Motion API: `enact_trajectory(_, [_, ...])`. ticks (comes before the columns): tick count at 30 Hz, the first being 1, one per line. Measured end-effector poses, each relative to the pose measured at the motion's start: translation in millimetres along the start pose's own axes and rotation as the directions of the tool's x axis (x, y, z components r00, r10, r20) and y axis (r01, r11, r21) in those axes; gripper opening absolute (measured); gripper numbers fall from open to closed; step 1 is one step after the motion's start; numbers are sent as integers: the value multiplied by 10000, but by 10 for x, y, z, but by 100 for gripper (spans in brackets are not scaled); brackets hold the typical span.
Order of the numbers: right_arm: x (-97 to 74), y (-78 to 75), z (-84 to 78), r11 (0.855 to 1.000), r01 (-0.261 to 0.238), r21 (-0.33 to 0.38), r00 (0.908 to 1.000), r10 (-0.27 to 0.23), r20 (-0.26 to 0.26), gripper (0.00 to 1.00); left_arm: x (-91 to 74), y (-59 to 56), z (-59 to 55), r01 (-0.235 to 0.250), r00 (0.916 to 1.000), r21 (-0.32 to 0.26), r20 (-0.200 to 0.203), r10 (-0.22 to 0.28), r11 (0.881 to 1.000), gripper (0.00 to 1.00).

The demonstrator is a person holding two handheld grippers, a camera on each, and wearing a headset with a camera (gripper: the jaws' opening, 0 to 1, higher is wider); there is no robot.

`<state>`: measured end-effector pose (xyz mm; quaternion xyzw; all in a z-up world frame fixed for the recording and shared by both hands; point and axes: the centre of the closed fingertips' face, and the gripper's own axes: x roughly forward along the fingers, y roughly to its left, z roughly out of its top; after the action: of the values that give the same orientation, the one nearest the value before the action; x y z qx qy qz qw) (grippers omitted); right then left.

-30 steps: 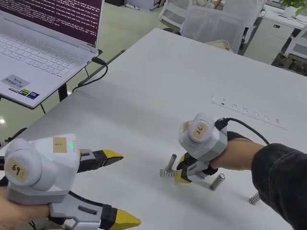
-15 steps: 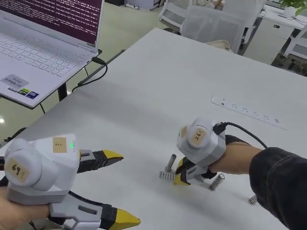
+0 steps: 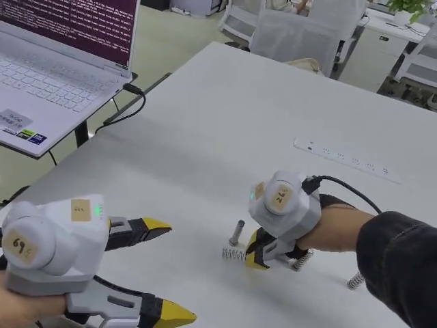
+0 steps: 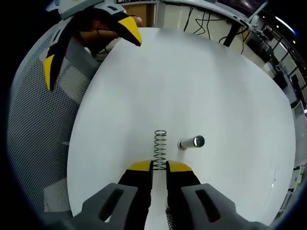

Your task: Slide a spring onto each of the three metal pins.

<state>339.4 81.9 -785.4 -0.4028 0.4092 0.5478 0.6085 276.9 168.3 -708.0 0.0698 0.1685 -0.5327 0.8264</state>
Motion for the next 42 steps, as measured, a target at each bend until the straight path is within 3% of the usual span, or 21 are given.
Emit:
enact_trajectory(16, [-423, 443, 317, 9963, -376, -769, 9968, 428, 670, 8, 86, -47, 69, 256, 9997, 222, 45, -257, 9994, 68])
enact_trajectory(24, [-546, 548, 513, 9926, -317, -1174, 9949, 426, 916, 8, 121, -84, 128, 425, 9990, 333, 116, -429, 9985, 64])
enact_trajectory(33, [-615, 584, 600, 9901, -172, -1390, 9943, 315, 1016, 8, 146, -115, 179, 644, 9978, 517, 125, -651, 9966, 50])
enact_trajectory(42, [-631, 615, 615, 9888, -171, -1482, 9944, 322, 1004, 8, 165, -144, 222, 833, 9962, 743, 208, -851, 9937, 27])
